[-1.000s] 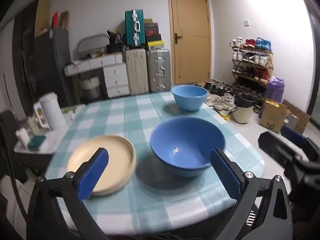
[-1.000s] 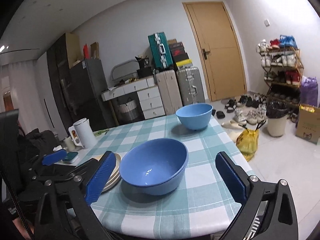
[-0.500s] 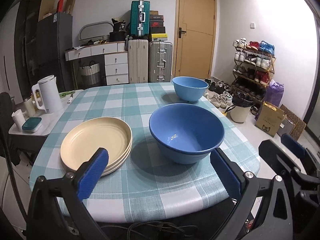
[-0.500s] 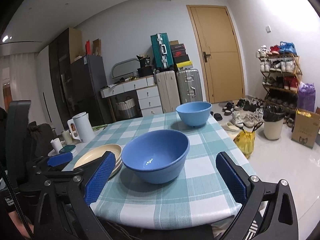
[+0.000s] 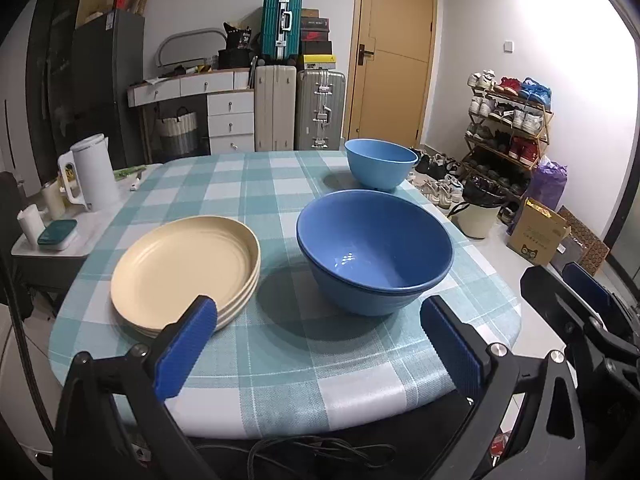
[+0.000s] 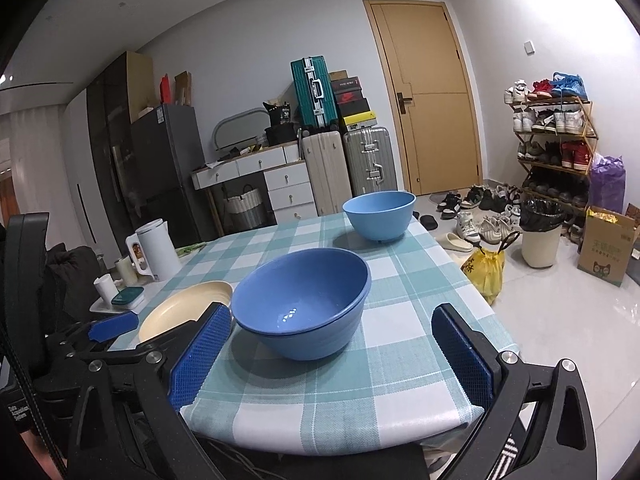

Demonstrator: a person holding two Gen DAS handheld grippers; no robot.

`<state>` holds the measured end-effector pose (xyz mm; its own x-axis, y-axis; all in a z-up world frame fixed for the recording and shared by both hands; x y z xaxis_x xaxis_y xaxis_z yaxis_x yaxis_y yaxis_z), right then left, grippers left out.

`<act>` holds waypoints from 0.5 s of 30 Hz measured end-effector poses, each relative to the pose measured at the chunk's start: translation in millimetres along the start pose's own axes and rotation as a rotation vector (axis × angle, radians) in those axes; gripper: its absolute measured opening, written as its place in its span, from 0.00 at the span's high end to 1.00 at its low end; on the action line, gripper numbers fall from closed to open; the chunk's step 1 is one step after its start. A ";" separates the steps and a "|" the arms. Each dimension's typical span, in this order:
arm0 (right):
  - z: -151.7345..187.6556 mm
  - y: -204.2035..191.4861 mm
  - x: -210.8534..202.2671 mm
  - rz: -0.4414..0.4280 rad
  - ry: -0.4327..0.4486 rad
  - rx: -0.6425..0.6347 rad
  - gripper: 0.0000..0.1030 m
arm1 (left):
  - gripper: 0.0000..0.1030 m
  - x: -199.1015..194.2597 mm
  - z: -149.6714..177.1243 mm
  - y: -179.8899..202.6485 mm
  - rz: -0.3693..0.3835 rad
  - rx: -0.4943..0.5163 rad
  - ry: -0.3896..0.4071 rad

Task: Organize plates and bowls
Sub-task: 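Pull both grippers back and move them toward the last light blue bowl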

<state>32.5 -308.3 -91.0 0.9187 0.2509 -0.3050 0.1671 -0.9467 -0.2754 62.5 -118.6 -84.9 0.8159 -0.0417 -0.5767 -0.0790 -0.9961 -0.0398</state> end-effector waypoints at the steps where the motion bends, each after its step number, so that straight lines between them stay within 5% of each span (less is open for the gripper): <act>1: -0.7 0.0 1.1 0.000 -0.002 -0.001 0.01 | 0.00 1.4 0.2 0.2 -0.001 0.002 -0.004; 15: -52.8 40.4 43.7 0.028 -0.003 0.002 0.01 | 0.00 50.9 -44.7 -22.3 -0.056 -0.014 -0.052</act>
<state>98.3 -346.2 -67.3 0.9220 0.2251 -0.3149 0.1409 -0.9529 -0.2685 131.3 -102.0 -76.8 0.7876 0.0176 -0.6159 -0.0260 -0.9978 -0.0618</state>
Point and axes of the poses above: each gripper's, at about its wrist camera, not at the fingertips, and x roughly the way its jaws point, y to its right, z to its underside, the point moved 7 cm from there along x, roughly the way its jaws point, and after that the axes turned 12 degrees about -z, right-handed, at the moved point
